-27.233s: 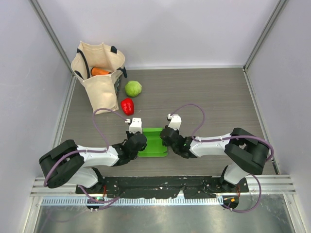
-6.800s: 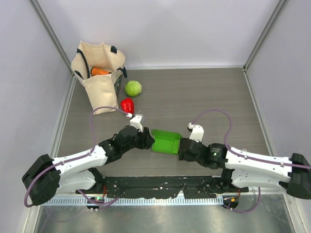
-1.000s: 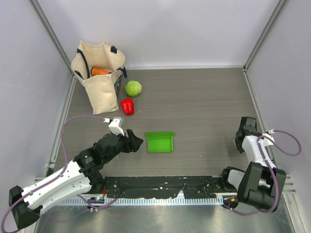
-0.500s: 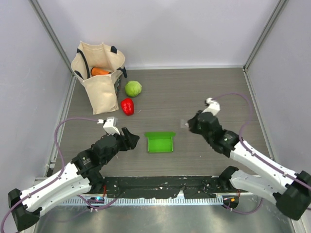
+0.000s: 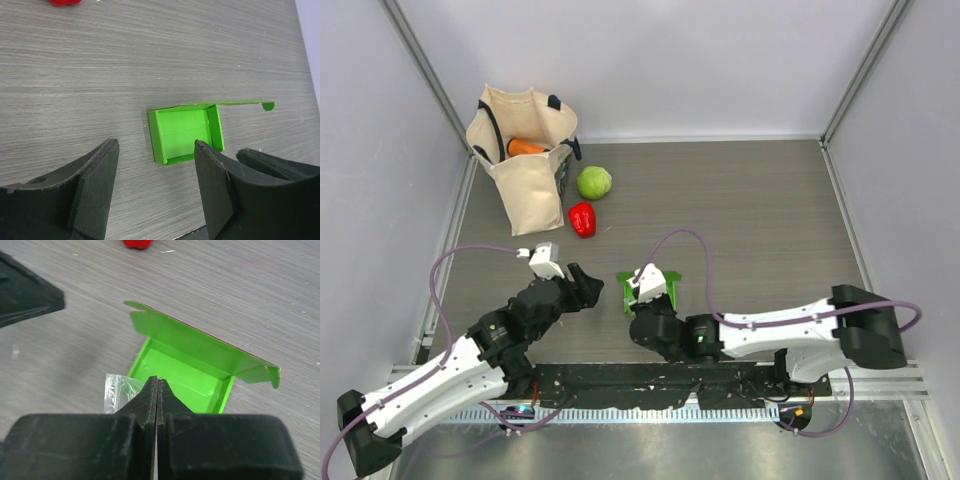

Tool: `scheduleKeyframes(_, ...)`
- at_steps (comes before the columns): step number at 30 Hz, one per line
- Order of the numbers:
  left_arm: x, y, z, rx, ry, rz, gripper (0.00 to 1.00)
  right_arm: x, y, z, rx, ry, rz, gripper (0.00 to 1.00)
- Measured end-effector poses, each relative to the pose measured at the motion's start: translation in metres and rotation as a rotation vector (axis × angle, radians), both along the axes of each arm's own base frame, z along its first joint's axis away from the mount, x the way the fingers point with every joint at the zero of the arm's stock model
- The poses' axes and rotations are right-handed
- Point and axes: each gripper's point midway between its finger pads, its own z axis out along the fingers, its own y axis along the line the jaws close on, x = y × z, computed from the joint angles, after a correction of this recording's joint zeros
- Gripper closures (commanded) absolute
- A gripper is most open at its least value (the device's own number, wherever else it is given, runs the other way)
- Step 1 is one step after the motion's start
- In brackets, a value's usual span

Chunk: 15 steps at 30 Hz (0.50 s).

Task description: Fold the paper box

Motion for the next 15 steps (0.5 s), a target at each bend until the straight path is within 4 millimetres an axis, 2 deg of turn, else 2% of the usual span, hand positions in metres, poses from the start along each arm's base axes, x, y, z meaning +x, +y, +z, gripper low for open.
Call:
scheduleKeyframes(4, -0.005, 0.0, -0.006, 0.017, 0.025, -0.019, 0.34, 0.014, 0.0, -0.017, -0.072, -0.085, -0.078, 0.99)
scheduleKeyframes(10, -0.011, 0.0, -0.011, -0.004, 0.04, -0.031, 0.33, 0.031, -0.002, -0.01, -0.073, -0.179, -0.171, 0.97)
scheduleKeyframes(13, -0.013, -0.001, -0.014, -0.026, 0.056, -0.032, 0.33, 0.038, -0.005, -0.013, -0.073, -0.189, -0.195, 0.76)
scheduleKeyframes(15, -0.014, -0.002, -0.016, -0.032, 0.068, -0.038, 0.32, 0.043, -0.01, -0.02, -0.094, -0.195, -0.217, 0.7)
